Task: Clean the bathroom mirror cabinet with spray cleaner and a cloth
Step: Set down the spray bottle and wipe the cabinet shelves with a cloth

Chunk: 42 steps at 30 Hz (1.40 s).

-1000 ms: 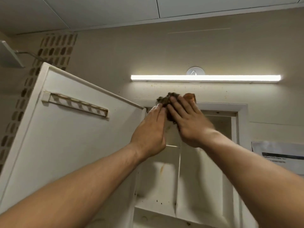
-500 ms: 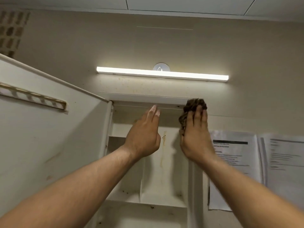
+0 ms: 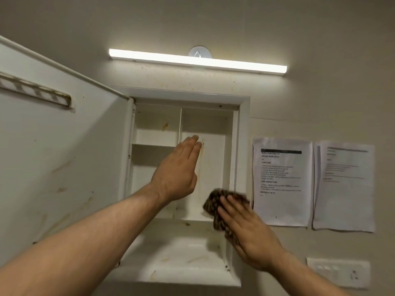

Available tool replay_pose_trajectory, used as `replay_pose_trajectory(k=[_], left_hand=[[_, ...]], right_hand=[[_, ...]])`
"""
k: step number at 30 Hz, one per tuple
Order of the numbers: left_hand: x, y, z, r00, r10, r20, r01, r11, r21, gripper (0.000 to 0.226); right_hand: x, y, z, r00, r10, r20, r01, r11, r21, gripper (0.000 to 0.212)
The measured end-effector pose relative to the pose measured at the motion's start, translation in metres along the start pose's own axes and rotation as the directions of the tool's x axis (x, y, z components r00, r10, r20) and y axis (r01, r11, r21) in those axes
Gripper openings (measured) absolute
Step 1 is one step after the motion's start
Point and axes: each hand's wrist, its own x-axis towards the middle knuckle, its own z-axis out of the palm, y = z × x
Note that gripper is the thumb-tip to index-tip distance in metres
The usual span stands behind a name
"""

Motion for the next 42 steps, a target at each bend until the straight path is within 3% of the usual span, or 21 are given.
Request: replay_pose_trajectory(k=[3, 7, 11, 15, 19, 21, 23, 25, 27, 29, 31, 33, 35, 37, 39, 42], left_hand=[[-0.008, -0.002, -0.002, 0.999, 0.012, 0.049, -0.014, 0.999, 0.046, 0.081], [-0.018, -0.001, -0.006, 0.997, -0.008, 0.078, 0.004, 0.999, 0.048, 0.08], [-0.028, -0.002, -0.012, 0.996, 0.017, 0.09, -0.022, 0.998, 0.052, 0.08], [-0.028, -0.009, -0.019, 0.999, 0.008, 0.054, -0.011, 0.998, 0.063, 0.08], [-0.023, -0.02, -0.017, 0.998, -0.044, 0.039, 0.041, 0.996, 0.075, 0.08], [-0.018, -0.025, -0.011, 0.995, -0.072, 0.065, 0.064, 0.992, 0.108, 0.08], [-0.012, -0.031, -0.006, 0.987, -0.123, 0.1, 0.107, 0.983, 0.152, 0.091], [-0.005, -0.037, -0.002, 0.976, -0.166, 0.137, 0.143, 0.976, 0.162, 0.106], [0.001, -0.044, 0.001, 0.975, -0.167, 0.143, 0.146, 0.979, 0.145, 0.115], [0.008, -0.049, 0.006, 0.978, -0.151, 0.144, 0.136, 0.985, 0.108, 0.123], [0.012, -0.053, 0.01, 0.98, -0.139, 0.14, 0.131, 0.989, 0.068, 0.129], [0.014, -0.055, 0.013, 0.983, -0.13, 0.129, 0.125, 0.991, 0.048, 0.131], [0.013, -0.057, 0.013, 0.985, -0.115, 0.128, 0.11, 0.993, 0.046, 0.131], [0.012, -0.057, 0.015, 0.986, -0.121, 0.113, 0.118, 0.992, 0.032, 0.13], [0.012, -0.054, 0.016, 0.986, -0.132, 0.106, 0.132, 0.991, 0.002, 0.131], [0.011, -0.052, 0.018, 0.985, -0.148, 0.09, 0.15, 0.988, -0.015, 0.131]], right_hand=[[-0.04, -0.009, 0.01, 0.988, -0.121, 0.098, 0.128, 0.989, -0.069, 0.068], [-0.054, -0.033, 0.016, 0.994, -0.05, 0.093, 0.056, 0.996, -0.072, 0.064], [-0.058, -0.052, 0.033, 0.98, -0.141, 0.143, 0.156, 0.983, -0.096, 0.049], [-0.003, -0.029, 0.006, 0.984, -0.172, 0.044, 0.177, 0.971, -0.162, 0.032], [0.083, 0.001, -0.049, 0.963, -0.124, -0.239, 0.093, 0.986, -0.138, 0.035], [0.122, 0.008, -0.076, 0.907, -0.015, -0.422, 0.003, 1.0, -0.031, 0.035], [0.155, 0.007, -0.092, 0.793, 0.225, -0.566, -0.172, 0.974, 0.147, 0.039], [0.177, -0.002, -0.097, 0.701, 0.475, -0.532, -0.331, 0.877, 0.347, 0.046], [0.19, -0.01, -0.087, 0.76, 0.503, -0.412, -0.353, 0.851, 0.387, 0.047], [0.201, -0.01, -0.07, 0.85, 0.396, -0.346, -0.295, 0.904, 0.311, 0.04], [0.222, 0.003, -0.059, 0.844, 0.376, -0.383, -0.278, 0.917, 0.287, 0.033], [0.249, 0.016, -0.053, 0.745, 0.512, -0.428, -0.379, 0.853, 0.36, 0.035], [0.27, 0.02, -0.038, 0.593, 0.7, -0.398, -0.521, 0.711, 0.472, 0.046], [0.275, 0.011, -0.013, 0.542, 0.783, -0.304, -0.595, 0.614, 0.519, 0.051], [0.265, -0.008, 0.014, 0.659, 0.715, -0.232, -0.571, 0.677, 0.465, 0.058], [0.238, -0.014, 0.032, 0.885, 0.44, -0.156, -0.372, 0.867, 0.332, 0.073]])
